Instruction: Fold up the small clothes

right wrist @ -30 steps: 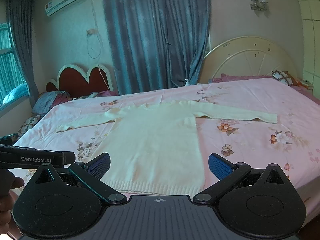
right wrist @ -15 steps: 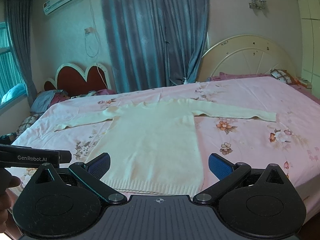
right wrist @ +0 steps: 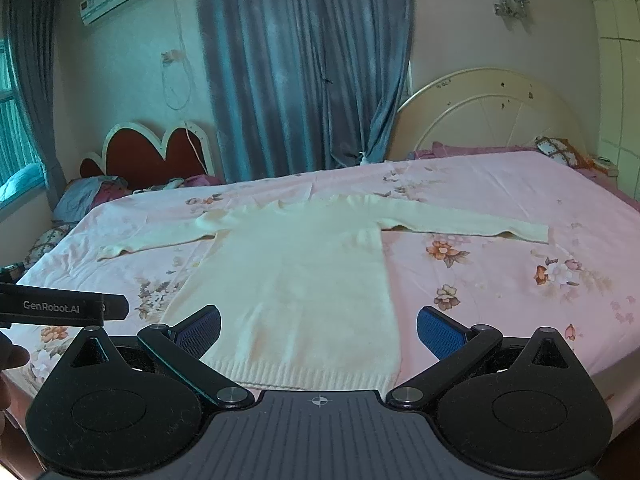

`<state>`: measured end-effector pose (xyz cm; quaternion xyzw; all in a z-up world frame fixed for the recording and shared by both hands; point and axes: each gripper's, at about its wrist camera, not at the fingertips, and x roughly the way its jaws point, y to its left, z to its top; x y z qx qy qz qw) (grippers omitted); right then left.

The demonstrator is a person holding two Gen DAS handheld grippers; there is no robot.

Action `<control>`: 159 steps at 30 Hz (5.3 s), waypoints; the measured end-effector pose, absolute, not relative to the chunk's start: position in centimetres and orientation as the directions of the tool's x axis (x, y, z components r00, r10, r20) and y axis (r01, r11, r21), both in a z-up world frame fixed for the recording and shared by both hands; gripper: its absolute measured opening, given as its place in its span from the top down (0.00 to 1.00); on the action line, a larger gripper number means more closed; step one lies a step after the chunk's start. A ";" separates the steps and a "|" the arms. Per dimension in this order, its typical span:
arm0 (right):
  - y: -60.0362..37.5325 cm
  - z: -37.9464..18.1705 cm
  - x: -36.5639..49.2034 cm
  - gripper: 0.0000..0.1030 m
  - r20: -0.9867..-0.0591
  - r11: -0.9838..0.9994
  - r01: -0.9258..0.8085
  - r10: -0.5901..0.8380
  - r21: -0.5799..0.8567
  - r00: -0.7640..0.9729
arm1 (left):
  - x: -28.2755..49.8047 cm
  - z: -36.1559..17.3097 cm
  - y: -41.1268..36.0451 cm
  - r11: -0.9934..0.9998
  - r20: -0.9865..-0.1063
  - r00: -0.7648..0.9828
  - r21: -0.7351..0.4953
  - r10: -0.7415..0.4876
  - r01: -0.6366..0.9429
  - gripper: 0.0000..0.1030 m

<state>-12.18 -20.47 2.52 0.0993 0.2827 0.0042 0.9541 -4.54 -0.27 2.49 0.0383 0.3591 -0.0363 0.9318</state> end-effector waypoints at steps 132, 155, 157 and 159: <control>-16.9 -12.3 35.2 0.29 -0.617 0.945 -0.236 0.325 0.224 0.717 | 34.3 -8.4 3.6 1.000 -0.765 0.644 -0.010 0.006 -0.022 0.10; -32.3 -13.1 25.6 0.24 -0.671 0.959 0.176 0.020 0.223 0.741 | 36.4 -14.2 -10.5 0.930 -0.752 0.622 0.032 -0.219 0.367 0.39; -32.5 -13.3 25.8 0.24 -0.678 0.958 0.182 0.018 0.222 0.735 | 36.5 -14.1 -10.5 0.933 -0.731 0.648 0.044 -0.213 0.356 0.39; -32.6 -13.8 26.4 0.24 -0.685 0.958 0.187 0.012 0.216 0.729 | 37.1 -14.4 -10.7 0.933 -0.723 0.661 0.065 -0.201 0.355 0.45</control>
